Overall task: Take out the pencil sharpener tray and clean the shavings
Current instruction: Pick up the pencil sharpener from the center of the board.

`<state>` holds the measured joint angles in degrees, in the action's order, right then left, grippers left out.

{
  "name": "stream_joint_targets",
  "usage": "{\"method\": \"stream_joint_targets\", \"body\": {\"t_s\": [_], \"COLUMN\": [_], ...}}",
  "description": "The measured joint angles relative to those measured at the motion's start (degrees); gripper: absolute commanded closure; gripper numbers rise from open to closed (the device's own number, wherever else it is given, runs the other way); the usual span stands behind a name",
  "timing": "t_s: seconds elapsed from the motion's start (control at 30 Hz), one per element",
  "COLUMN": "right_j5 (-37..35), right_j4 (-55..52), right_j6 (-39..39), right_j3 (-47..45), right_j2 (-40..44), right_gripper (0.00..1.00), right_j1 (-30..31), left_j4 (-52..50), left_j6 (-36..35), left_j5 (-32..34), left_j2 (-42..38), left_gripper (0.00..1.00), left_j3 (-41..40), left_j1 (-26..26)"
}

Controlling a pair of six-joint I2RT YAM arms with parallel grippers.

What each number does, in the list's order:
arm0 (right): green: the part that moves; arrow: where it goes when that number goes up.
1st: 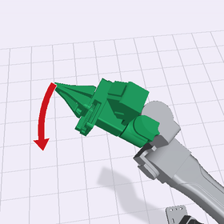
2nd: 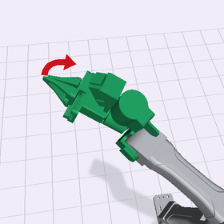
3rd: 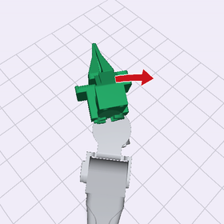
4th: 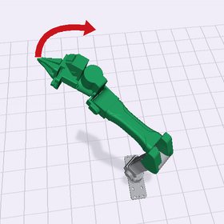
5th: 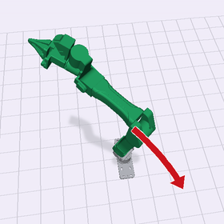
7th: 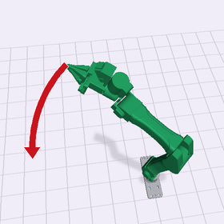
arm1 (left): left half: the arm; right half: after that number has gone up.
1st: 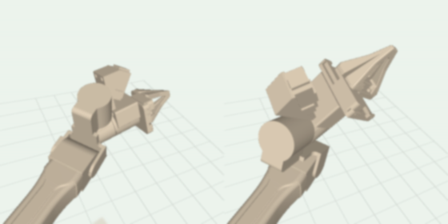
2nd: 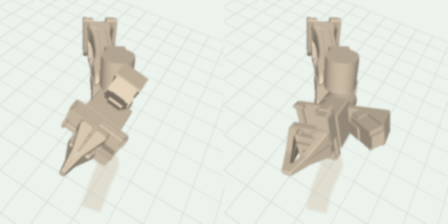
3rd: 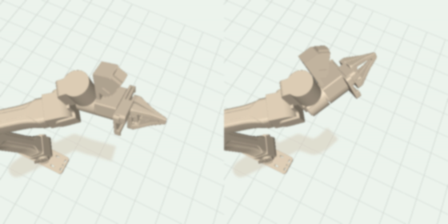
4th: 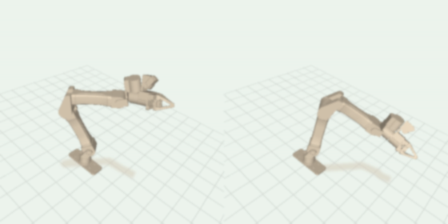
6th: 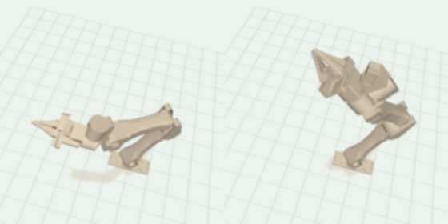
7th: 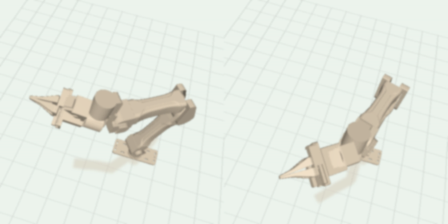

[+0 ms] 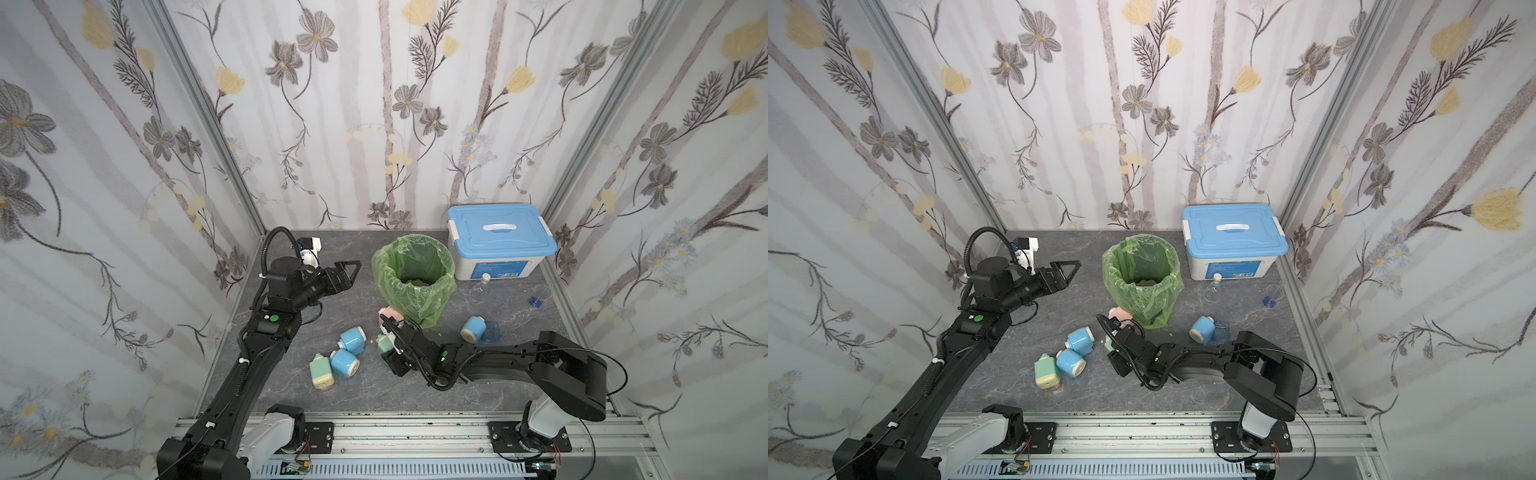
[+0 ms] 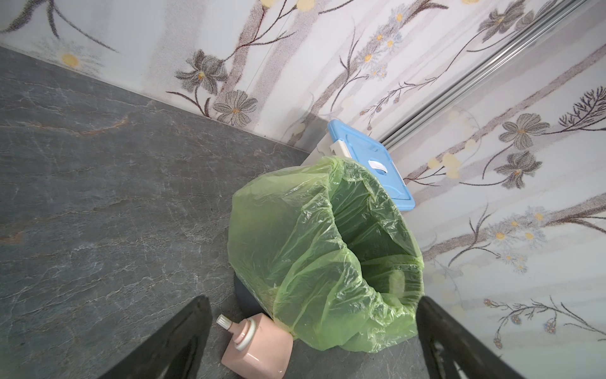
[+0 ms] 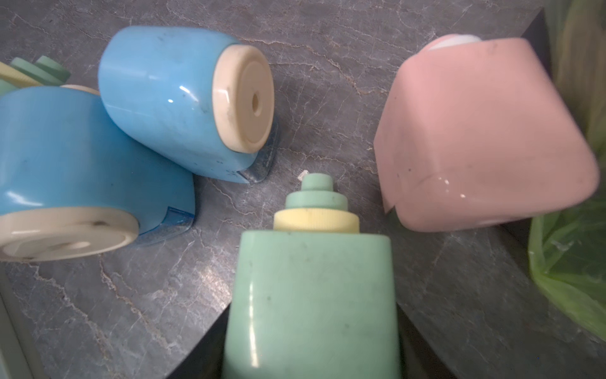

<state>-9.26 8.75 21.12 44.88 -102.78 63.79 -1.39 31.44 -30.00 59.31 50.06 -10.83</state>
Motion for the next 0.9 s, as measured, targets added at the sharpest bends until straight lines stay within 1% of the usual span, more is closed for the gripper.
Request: {"method": "stream_joint_targets", "body": {"t_s": [0.07,0.2,0.33,0.5,0.67,0.77,0.9], "right_j5": [0.0,0.9,4.2,13.3,23.8,29.5,36.4], "right_j4": [-0.8,-2.1,-4.5,-9.5,-19.3,-23.9,-27.4], "right_j6": [0.0,-1.5,-5.3,-10.4,-14.9,-16.5,-18.2], "right_j3": [-1.5,-5.8,-8.8,-9.2,-5.9,-2.0,3.3], "right_j2": [1.7,7.1,16.0,26.5,35.5,38.8,41.0], "right_gripper": [0.53,0.55,0.55,0.54,0.53,0.52,0.52], "right_j1": [0.1,0.3,0.2,-3.3,-7.6,-9.7,-12.7], "left_j4": [0.4,1.6,2.6,3.1,4.1,3.5,3.0], "left_j6": [0.0,0.0,-0.7,-3.7,-7.1,-9.2,-12.4], "left_j5": [-0.7,-3.0,-6.7,-11.8,-17.7,-20.2,-23.0], "left_j2": [0.0,0.1,0.2,-1.6,-2.4,-2.3,-1.8], "left_gripper": [0.00,0.00,0.00,0.00,0.00,0.00,0.00], "left_j3": [0.0,-0.2,-0.2,-0.2,0.0,0.9,2.0], "left_j1": [0.0,-0.8,-3.4,-8.5,-13.4,-16.5,-20.4]}}
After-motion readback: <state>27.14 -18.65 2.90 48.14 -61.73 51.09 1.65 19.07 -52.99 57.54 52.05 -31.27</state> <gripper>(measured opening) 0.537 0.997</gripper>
